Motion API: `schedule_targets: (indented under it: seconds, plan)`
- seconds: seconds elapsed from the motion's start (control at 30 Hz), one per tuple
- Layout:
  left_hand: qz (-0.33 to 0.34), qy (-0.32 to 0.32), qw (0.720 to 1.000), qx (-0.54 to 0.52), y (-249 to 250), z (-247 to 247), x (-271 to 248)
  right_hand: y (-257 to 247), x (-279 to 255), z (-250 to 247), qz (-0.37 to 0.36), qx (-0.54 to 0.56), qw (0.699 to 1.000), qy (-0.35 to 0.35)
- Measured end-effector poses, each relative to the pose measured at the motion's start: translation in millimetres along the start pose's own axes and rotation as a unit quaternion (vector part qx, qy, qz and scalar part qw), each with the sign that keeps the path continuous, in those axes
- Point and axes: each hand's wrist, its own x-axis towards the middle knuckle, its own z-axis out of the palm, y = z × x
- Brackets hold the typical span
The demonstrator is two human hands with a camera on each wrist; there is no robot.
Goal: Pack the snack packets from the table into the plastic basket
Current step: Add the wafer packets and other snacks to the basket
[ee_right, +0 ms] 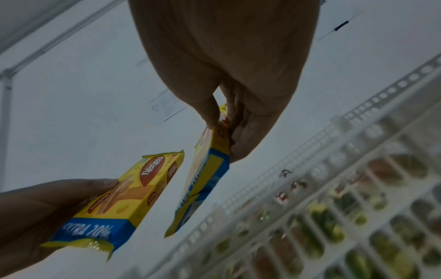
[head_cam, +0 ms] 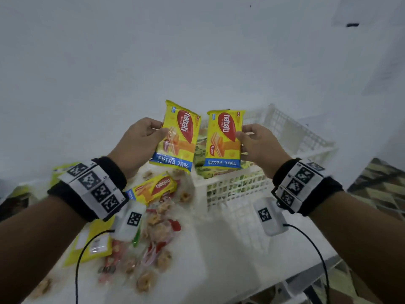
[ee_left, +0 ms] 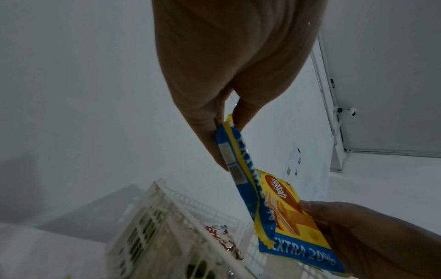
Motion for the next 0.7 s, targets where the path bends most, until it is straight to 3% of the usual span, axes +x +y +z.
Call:
schedule_targets:
  seconds: [0.3, 0.7]
  plan:
    - [-0.018, 0.000, 1.000, 0.011, 32.7, 75.6, 38.5, -1.9, 57.1, -68.6, 0.013, 0.022, 0.999, -0.031]
    - [0.000, -0.043, 0.999, 0.032, 41.4, 96.9, 84.0, -3.3, 97.3, -86.7, 0.013, 0.008, 1.000, -0.014]
